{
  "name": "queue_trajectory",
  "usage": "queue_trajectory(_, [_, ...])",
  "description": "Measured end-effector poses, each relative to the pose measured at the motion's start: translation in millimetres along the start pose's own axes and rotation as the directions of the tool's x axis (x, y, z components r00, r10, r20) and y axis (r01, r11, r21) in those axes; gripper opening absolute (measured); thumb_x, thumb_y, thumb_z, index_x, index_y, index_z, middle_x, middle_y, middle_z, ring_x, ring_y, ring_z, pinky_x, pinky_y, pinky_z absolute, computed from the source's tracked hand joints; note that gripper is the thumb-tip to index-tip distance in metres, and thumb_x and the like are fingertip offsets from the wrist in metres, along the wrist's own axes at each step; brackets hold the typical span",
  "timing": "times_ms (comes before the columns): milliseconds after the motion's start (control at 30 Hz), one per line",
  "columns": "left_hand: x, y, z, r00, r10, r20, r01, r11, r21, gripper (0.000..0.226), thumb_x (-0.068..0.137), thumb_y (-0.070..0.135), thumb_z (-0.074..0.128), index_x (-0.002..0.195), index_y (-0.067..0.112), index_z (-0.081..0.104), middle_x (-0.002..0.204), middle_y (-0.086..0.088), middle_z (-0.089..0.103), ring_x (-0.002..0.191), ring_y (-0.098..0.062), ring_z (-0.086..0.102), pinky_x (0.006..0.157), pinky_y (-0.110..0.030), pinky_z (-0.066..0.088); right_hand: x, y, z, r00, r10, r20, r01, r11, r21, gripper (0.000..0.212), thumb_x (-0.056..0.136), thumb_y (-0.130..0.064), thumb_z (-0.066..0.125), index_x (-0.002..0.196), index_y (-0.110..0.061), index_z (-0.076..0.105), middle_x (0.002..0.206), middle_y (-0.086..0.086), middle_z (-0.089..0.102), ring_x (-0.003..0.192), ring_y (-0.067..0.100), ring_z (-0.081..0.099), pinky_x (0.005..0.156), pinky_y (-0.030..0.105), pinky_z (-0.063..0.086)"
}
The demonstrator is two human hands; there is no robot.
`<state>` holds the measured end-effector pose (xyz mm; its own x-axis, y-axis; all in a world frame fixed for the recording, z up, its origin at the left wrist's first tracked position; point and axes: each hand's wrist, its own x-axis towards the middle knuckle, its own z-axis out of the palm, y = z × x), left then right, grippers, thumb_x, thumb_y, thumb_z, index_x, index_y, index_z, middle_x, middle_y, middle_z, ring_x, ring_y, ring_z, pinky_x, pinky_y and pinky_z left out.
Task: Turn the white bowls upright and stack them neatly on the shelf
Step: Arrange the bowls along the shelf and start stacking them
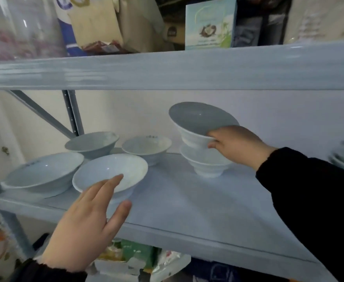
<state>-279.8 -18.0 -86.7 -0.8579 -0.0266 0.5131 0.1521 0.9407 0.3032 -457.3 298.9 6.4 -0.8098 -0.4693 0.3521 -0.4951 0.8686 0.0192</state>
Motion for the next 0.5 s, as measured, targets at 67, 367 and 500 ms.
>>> queue_trajectory(67, [-0.8,-3.6,-0.5,1.0,-0.001,0.01,0.001,1.0,-0.014,0.071,0.086,0.074,0.027,0.141,0.033,0.044,0.132,0.012,0.055,0.12,-0.009,0.05,0.091,-0.031,0.043,12.5,6.8,9.5,0.996,0.07,0.06,-0.073,0.996,0.059,0.011,0.101,-0.028,0.051,0.093,-0.023,0.057,0.093,-0.002,0.058,0.091,0.024,0.055,0.071,0.032,0.038])
queue_trajectory(367, [2.8,-4.6,6.2,0.995,0.003,0.102,0.001,0.999,-0.036,0.069,0.085,0.076,0.031,0.141,0.038,0.042,0.133,0.018,0.052,0.103,-0.01,0.057,0.09,-0.03,0.042,12.0,16.5,47.4,0.95,0.173,0.26,-0.19,0.981,0.039,0.022,0.096,-0.025,0.047,0.074,-0.024,0.048,0.079,-0.001,0.056,0.074,0.021,0.054,0.057,0.031,0.033])
queue_trajectory(500, [15.8,13.1,20.5,0.991,0.058,0.121,-0.052,0.997,-0.051,0.061,0.087,0.069,0.043,0.138,0.035,0.046,0.131,0.018,0.054,0.099,-0.012,0.06,0.085,-0.031,0.043,5.5,8.3,46.2,0.938,0.175,0.3,-0.187,0.982,0.012,0.025,0.097,-0.023,0.039,0.08,-0.013,0.052,0.075,0.002,0.051,0.066,0.02,0.046,0.055,0.032,0.03])
